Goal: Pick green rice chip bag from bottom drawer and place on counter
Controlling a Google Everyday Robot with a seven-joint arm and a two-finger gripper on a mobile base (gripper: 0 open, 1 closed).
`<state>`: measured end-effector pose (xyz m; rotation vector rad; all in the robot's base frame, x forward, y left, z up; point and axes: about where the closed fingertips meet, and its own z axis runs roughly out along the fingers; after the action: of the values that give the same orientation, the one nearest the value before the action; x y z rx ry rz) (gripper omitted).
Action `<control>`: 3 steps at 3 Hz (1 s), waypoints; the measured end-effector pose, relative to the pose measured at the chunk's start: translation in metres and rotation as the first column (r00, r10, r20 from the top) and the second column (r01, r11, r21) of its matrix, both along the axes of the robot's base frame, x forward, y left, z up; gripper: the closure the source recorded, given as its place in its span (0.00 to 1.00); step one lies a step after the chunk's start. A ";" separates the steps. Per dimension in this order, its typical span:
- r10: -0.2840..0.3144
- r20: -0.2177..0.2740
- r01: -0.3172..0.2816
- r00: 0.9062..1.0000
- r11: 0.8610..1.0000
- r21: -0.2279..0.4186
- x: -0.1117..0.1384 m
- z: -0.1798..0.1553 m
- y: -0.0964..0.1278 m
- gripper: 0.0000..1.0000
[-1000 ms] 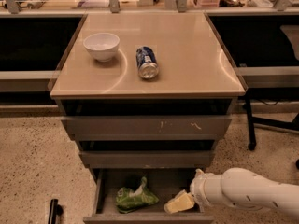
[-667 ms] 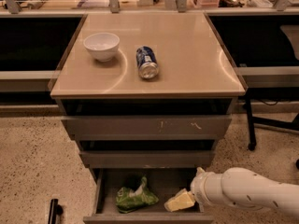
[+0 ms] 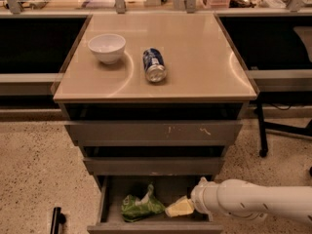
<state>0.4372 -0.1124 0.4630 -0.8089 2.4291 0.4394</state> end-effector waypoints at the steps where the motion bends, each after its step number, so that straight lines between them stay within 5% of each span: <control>1: -0.024 -0.013 0.024 1.000 0.999 0.046 0.019 -0.039 0.014 0.00; 3: -0.025 -0.037 0.028 0.999 0.995 0.099 0.017 -0.059 0.011 0.00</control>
Offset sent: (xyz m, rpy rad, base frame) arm 0.0177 0.0113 -0.0287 0.0321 0.0007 -0.0168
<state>0.4538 -0.1011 0.4042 -0.7310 2.4266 0.5649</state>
